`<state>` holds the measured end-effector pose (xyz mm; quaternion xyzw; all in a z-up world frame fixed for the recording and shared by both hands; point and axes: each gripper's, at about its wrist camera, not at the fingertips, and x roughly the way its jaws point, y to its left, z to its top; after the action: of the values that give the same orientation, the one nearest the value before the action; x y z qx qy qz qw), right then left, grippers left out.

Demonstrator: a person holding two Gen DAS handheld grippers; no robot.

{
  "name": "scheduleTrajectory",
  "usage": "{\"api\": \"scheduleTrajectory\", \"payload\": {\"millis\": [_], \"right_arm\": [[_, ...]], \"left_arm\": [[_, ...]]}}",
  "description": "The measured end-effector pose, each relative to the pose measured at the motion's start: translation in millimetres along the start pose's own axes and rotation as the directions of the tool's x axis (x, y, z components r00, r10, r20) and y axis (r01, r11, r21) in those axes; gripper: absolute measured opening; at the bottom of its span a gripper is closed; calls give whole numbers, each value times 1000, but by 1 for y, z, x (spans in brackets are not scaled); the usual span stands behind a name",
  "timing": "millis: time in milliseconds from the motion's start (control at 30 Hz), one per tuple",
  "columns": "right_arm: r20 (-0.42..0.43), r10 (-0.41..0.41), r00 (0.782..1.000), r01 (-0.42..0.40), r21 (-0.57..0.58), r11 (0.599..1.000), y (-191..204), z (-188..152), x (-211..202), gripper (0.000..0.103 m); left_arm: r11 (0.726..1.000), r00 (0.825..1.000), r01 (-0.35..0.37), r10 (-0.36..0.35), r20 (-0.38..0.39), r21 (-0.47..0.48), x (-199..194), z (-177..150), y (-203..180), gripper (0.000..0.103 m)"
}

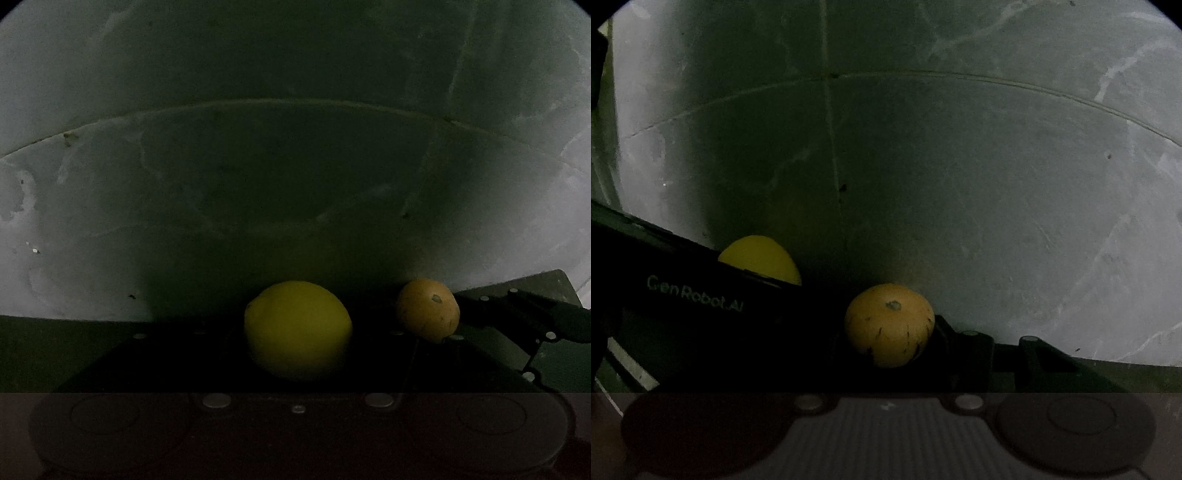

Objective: Organize fruits
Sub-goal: 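Grasp the pale apple with the right gripper while the left gripper grasps the lemon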

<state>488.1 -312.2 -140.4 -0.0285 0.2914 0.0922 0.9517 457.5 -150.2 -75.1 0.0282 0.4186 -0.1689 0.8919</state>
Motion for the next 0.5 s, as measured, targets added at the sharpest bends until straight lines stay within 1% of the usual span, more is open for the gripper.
{"api": "scheduleTrajectory", "payload": {"millis": [500], "right_arm": [[49, 17, 999, -18, 7, 1000, 3, -20, -12, 51]], "left_arm": [[1000, 1000, 5, -5, -3, 0, -2, 2, 2, 63]]}}
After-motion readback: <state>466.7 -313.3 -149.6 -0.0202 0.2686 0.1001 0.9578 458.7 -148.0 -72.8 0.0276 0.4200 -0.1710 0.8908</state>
